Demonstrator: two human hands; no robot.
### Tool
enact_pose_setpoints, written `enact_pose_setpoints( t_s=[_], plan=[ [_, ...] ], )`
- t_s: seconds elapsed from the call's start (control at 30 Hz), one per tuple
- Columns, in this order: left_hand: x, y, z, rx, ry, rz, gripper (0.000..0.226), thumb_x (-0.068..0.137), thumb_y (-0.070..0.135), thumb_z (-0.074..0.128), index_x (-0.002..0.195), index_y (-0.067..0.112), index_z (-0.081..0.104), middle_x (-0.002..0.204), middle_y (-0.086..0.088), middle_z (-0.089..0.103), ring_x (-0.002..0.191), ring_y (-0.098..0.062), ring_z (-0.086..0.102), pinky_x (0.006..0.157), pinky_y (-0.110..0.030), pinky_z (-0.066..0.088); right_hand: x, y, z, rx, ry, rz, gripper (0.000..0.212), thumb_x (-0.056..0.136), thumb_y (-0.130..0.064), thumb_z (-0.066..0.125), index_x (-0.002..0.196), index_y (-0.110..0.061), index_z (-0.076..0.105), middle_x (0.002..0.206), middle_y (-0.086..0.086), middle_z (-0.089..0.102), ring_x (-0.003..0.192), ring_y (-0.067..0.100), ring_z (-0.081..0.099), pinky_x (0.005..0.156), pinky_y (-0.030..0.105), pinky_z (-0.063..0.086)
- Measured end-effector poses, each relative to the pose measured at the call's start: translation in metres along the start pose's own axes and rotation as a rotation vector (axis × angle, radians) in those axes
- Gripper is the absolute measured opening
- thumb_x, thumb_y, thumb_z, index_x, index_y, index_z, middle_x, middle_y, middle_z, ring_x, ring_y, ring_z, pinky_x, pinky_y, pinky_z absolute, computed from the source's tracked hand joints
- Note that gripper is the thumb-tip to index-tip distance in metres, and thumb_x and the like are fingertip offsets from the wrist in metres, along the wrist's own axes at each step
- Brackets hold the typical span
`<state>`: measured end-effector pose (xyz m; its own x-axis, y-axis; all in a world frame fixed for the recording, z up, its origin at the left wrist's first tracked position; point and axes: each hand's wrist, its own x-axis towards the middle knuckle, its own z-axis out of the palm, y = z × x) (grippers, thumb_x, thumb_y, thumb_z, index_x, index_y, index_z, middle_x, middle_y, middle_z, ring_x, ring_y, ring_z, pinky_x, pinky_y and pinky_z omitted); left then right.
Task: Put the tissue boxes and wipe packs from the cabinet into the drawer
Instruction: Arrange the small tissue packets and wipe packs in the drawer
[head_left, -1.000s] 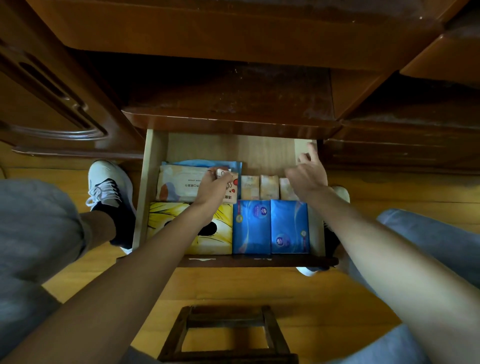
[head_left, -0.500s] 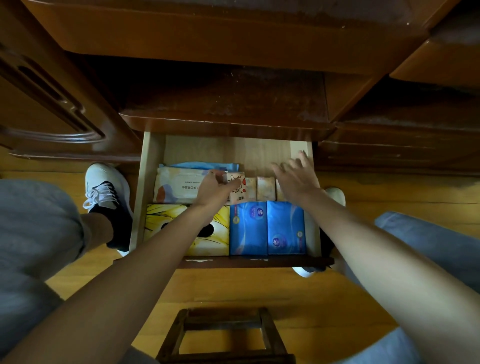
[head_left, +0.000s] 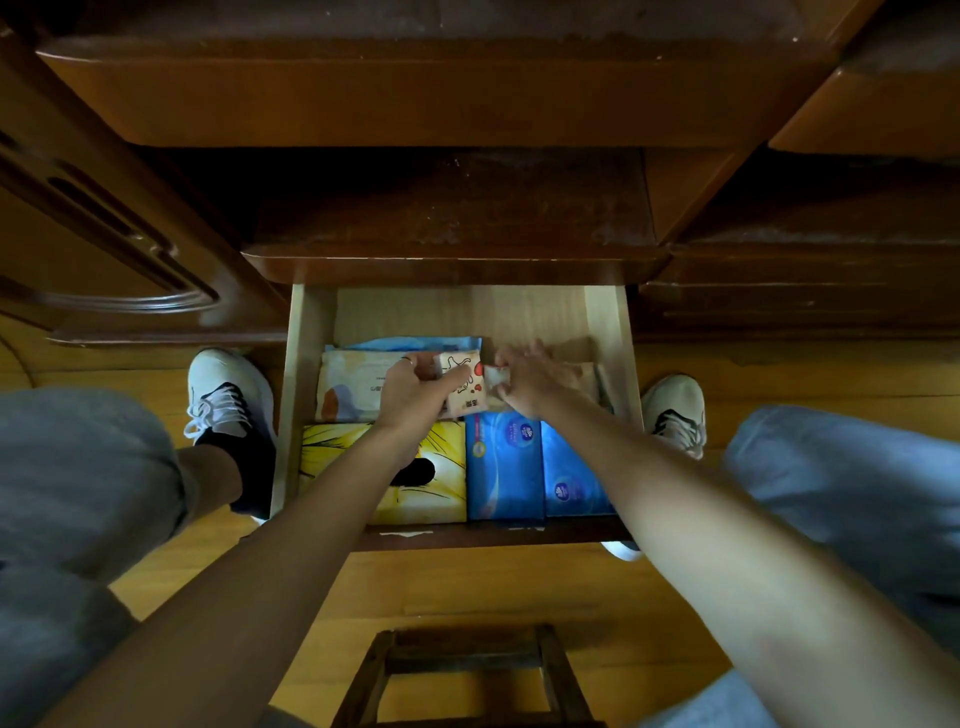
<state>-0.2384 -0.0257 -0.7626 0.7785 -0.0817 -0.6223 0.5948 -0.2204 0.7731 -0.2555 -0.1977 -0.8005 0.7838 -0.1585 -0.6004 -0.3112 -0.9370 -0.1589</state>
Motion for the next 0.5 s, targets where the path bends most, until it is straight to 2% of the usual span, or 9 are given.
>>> enact_pose_setpoints(
  t_s=[0.1,0.17,0.23,0.3,0.37,0.43,0.47,0.5],
  plan=[
    [0.0,0.002,0.0,0.022,-0.034,-0.019,0.03,0.084,0.019,0.081,0.107,0.014,0.063,0.101,-0.004,0.073,0.082,-0.009,0.074,0.068,-0.029,0.063,0.0,0.008,-0.003,0.008,0.029,0.004,0.042,0.096,-0.041,0.064,0.133,-0.027,0.048,0.135,0.01,0.046,0.123,0.032,0.051,0.091,0.047,0.047],
    [-0.001,0.003,0.001,0.022,-0.062,-0.024,0.033,0.085,0.018,0.081,0.111,0.012,0.063,0.103,-0.004,0.074,0.09,-0.014,0.074,0.078,-0.036,0.064,0.001,0.012,-0.003,0.003,0.047,-0.012,0.042,0.096,-0.04,0.065,0.132,-0.027,0.048,0.133,0.008,0.049,0.117,0.03,0.055,0.083,0.039,0.044],
    [-0.002,0.003,0.002,0.021,-0.072,-0.021,0.031,0.085,0.017,0.081,0.11,0.013,0.063,0.102,-0.004,0.074,0.092,-0.016,0.074,0.081,-0.038,0.063,-0.002,0.01,-0.004,-0.041,0.058,-0.01,0.044,0.095,-0.041,0.065,0.134,-0.028,0.049,0.133,0.007,0.053,0.116,0.029,0.057,0.095,0.044,0.044],
    [-0.003,0.003,0.001,0.024,-0.075,-0.011,0.032,0.085,0.016,0.08,0.111,0.012,0.062,0.103,-0.004,0.074,0.093,-0.017,0.074,0.082,-0.039,0.063,-0.006,0.009,-0.004,-0.109,0.108,-0.015,0.047,0.094,-0.043,0.065,0.137,-0.03,0.049,0.136,0.006,0.055,0.124,0.029,0.053,0.106,0.048,0.037],
    [-0.003,0.005,0.001,0.03,-0.067,-0.011,0.033,0.086,0.017,0.079,0.113,0.012,0.061,0.104,-0.006,0.073,0.093,-0.019,0.074,0.083,-0.041,0.063,-0.01,0.009,-0.009,-0.099,0.252,-0.063,0.045,0.095,-0.043,0.061,0.137,-0.03,0.053,0.136,0.002,0.058,0.128,0.026,0.049,0.106,0.044,0.034],
    [-0.003,0.007,0.001,0.009,-0.064,-0.039,0.03,0.089,0.015,0.075,0.115,0.011,0.06,0.11,-0.01,0.073,0.096,-0.023,0.074,0.085,-0.044,0.062,-0.017,0.009,-0.022,0.171,0.309,-0.149,0.036,0.097,-0.04,0.057,0.132,-0.031,0.058,0.126,0.0,0.065,0.114,0.017,0.057,0.095,0.037,0.044],
    [-0.002,0.008,0.001,-0.033,-0.07,-0.066,0.028,0.092,0.012,0.072,0.117,0.01,0.059,0.113,-0.013,0.072,0.099,-0.025,0.073,0.086,-0.044,0.062,-0.021,0.009,-0.028,0.381,0.25,-0.193,0.035,0.098,-0.038,0.057,0.133,-0.031,0.059,0.124,-0.001,0.068,0.107,0.013,0.062,0.09,0.034,0.049],
    [-0.003,0.009,0.001,-0.09,-0.082,-0.095,0.027,0.094,0.01,0.069,0.119,0.008,0.059,0.116,-0.015,0.071,0.101,-0.028,0.072,0.085,-0.042,0.062,-0.026,0.008,-0.035,0.586,0.138,-0.235,0.038,0.099,-0.037,0.059,0.136,-0.032,0.058,0.128,-0.002,0.068,0.108,0.01,0.064,0.091,0.033,0.052]
  ],
)
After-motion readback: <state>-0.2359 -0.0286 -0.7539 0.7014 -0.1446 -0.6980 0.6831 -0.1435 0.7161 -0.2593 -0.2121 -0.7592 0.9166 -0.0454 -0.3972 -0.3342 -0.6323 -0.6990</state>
